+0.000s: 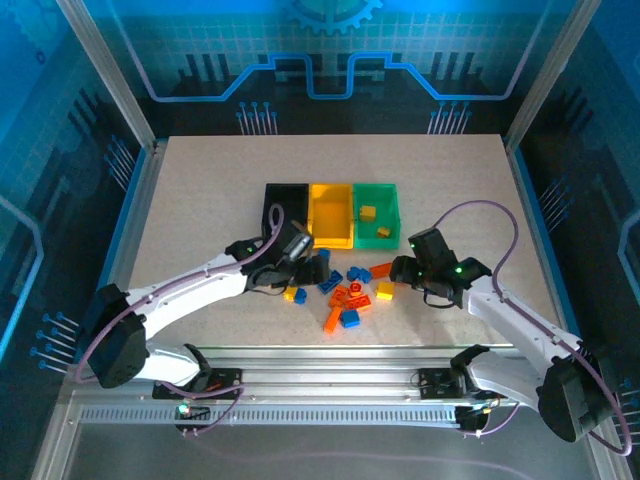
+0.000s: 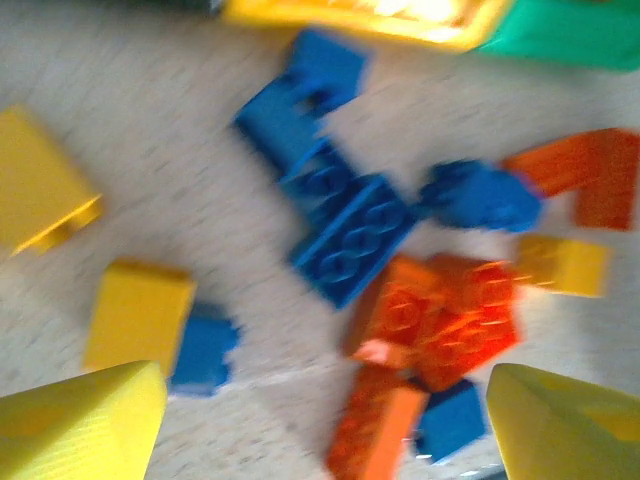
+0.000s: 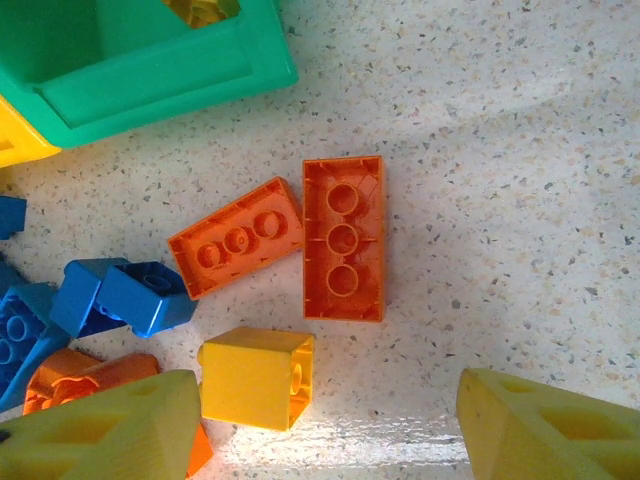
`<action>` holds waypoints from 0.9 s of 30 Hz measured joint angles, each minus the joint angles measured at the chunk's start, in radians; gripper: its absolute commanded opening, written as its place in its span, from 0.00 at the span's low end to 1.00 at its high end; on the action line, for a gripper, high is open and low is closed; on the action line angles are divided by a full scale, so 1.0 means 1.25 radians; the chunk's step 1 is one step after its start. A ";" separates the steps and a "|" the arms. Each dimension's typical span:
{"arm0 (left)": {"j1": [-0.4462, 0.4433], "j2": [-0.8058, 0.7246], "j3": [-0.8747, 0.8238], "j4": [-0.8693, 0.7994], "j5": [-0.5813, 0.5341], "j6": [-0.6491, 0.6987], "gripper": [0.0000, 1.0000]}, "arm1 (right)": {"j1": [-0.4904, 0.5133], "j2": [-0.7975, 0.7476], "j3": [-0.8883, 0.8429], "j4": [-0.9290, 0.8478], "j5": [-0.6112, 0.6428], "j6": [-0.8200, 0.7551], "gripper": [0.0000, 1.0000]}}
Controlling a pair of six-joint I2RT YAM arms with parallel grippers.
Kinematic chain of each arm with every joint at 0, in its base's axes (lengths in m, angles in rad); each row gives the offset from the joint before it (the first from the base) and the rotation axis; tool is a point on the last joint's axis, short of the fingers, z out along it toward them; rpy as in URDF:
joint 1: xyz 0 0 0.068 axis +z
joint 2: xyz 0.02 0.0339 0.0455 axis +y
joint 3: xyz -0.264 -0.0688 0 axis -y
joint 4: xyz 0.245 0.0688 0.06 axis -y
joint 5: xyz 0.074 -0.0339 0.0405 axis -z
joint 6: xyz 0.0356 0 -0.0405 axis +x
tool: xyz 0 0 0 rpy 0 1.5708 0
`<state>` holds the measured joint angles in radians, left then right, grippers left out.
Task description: Sort the legos into containers by color
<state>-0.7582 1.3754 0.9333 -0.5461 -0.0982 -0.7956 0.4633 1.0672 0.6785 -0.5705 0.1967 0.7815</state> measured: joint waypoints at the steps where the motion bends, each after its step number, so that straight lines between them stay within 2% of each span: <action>1: 0.004 -0.002 -0.026 -0.002 -0.002 -0.013 0.84 | 0.000 0.000 0.000 0.002 0.000 0.000 0.70; 9: 0.010 0.017 -0.120 0.035 0.017 -0.073 0.85 | 0.000 -0.005 0.000 0.003 0.001 0.000 0.70; 15: 0.010 0.082 -0.121 0.109 0.023 -0.076 0.71 | 0.000 -0.023 0.000 0.002 0.001 0.000 0.70; 22: 0.010 0.121 -0.112 0.151 -0.023 -0.047 0.71 | 0.000 -0.029 -0.002 0.002 0.001 0.000 0.70; 27: 0.010 0.121 -0.086 0.165 -0.052 -0.010 0.66 | 0.000 -0.033 -0.004 0.002 0.001 0.000 0.70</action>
<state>-0.7452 1.5272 0.8261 -0.3397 -0.1635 -0.8085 0.4633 1.0264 0.6731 -0.5678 0.1974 0.7811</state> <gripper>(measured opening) 0.669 0.699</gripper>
